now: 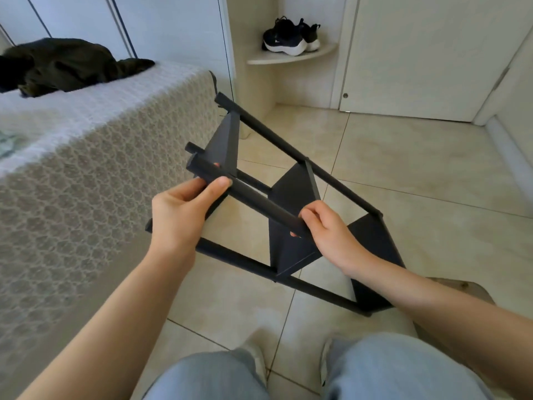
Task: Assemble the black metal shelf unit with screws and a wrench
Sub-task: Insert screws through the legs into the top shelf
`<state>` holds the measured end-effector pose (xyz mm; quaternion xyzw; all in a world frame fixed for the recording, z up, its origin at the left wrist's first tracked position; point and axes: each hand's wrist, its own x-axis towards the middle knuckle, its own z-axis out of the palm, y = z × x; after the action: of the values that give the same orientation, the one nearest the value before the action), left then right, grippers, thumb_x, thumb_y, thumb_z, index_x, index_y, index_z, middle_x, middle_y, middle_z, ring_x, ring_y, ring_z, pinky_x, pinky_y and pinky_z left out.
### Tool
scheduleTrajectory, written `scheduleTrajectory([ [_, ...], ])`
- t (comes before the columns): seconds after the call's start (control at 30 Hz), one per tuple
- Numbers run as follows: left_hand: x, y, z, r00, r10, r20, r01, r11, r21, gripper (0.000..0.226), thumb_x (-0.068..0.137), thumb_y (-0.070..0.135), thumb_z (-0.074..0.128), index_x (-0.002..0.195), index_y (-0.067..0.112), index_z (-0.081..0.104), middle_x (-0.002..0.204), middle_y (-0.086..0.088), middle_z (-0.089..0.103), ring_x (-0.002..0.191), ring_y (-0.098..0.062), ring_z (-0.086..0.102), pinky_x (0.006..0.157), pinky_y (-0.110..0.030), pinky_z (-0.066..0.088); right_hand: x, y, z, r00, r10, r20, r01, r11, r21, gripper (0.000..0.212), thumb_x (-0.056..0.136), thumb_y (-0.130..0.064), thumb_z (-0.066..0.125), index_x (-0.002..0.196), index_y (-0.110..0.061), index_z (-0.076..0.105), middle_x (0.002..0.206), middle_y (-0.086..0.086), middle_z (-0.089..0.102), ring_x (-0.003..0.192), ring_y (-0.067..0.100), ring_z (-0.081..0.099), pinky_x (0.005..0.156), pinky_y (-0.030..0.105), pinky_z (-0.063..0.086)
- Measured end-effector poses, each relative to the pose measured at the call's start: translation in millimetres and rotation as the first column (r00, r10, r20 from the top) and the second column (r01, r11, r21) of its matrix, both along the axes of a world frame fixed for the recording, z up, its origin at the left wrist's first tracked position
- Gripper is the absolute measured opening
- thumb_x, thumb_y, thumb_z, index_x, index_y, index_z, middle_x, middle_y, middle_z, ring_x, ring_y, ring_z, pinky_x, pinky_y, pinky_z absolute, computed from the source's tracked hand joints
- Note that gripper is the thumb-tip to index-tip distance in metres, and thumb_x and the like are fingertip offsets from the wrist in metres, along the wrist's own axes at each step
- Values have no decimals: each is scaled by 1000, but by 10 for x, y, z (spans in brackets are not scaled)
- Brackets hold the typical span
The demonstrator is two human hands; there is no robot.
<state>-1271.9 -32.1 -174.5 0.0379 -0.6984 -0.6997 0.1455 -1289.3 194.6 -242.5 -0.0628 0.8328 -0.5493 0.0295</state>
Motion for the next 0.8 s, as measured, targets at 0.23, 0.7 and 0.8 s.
scheduleTrajectory([
  [0.23, -23, -243, -847, 968, 23, 250, -40, 997, 66, 36, 61, 46, 81, 93, 30, 82, 98, 10, 78, 98, -9, 72, 94, -39, 54, -147, -40, -468, 999, -36, -7, 37, 980, 197, 16, 105, -25, 40, 98, -22, 53, 91, -6, 56, 84, -8, 55, 66, 3, 40],
  [0.7, -5, -464, -2422, 891, -50, 452, -118, 934, 336, 36, 67, 32, 79, 99, 16, 80, 118, 10, 74, 111, -12, 70, 97, -32, 47, -357, -134, -1446, 993, 75, 93, -101, 944, 313, 15, 104, -25, 39, 98, -17, 51, 91, -4, 58, 88, 9, 57, 76, 18, 44],
  [0.8, 75, -480, -2612, 891, -74, 449, -116, 917, 381, 30, 71, 26, 77, 99, 16, 80, 121, 6, 73, 110, -11, 70, 92, -29, 47, -337, -146, -1546, 990, 83, 110, -116, 935, 335, 14, 104, -25, 39, 98, -18, 50, 90, -6, 58, 86, 7, 57, 75, 16, 43],
])
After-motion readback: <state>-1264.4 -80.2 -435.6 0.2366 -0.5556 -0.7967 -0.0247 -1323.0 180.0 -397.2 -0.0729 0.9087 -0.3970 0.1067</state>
